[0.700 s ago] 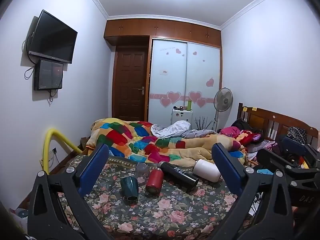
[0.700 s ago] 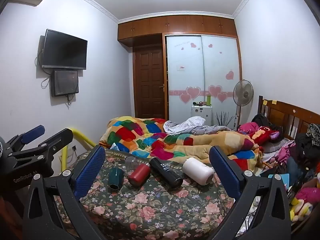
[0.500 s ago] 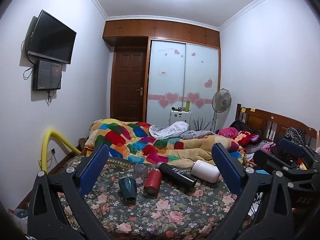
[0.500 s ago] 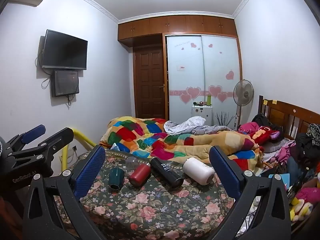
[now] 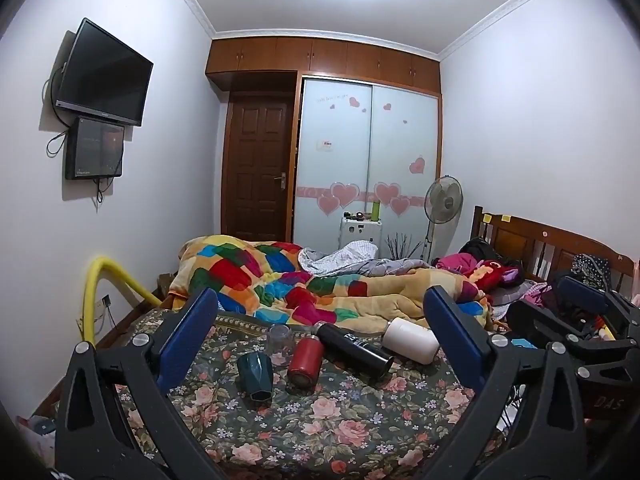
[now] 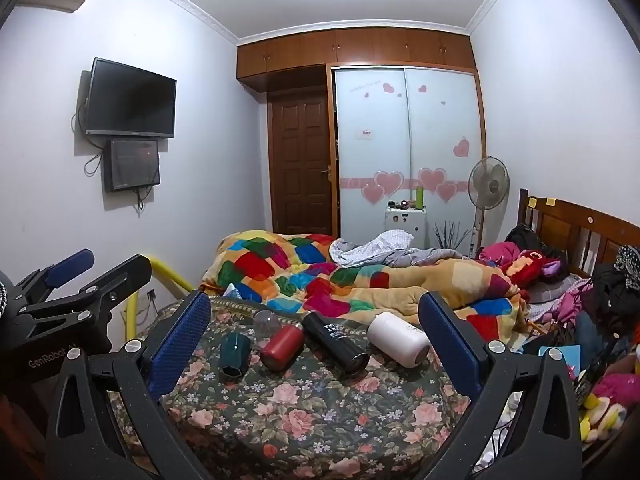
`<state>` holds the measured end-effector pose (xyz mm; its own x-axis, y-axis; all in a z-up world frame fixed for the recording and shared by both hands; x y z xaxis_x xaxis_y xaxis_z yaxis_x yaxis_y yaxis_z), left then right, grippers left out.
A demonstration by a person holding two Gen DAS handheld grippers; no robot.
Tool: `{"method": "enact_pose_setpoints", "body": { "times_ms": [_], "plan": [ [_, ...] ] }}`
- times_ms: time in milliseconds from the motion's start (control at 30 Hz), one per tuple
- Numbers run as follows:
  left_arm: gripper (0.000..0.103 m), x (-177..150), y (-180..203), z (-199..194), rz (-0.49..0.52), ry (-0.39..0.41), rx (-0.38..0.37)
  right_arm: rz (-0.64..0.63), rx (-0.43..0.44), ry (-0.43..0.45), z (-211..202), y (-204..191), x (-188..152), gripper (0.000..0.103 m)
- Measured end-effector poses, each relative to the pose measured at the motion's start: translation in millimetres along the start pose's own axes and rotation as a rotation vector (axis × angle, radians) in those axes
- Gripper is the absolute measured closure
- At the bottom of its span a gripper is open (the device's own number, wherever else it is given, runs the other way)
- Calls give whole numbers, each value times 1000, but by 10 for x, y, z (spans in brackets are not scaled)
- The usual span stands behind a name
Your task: Flip cup upright
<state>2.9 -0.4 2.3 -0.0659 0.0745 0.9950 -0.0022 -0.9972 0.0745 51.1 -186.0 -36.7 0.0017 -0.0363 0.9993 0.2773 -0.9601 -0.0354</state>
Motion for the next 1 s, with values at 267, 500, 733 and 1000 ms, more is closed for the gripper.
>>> {"method": "enact_pose_setpoints", "body": {
  "times_ms": [267,500,733,1000],
  "plan": [
    [0,-72,-25,51,-5,-7,3,3,3,-4,-15,-3,15,0],
    [0,-76,-35,53,-7,-7,2,4,4,-8,-19,-16,5,0],
    [0,-74,-38,56,-8,-8,3,3,5,-10,-31,-43,-7,0],
    [0,-81,-39,55,-9,-8,4,2,5,-10,-27,-45,-8,0]
  ]
}}
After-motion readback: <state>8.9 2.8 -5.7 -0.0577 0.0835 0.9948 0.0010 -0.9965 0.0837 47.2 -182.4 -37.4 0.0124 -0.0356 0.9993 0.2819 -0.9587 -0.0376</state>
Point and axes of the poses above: each gripper's, at about its wrist camera, not at the fingertips, and z roughly the way its jaws point, y to its right, x to its top, the point moved 1 cm from there along z, roughly the way its jaws point, and after that the axes turned 13 degrees about y, right-handed, at the moved point
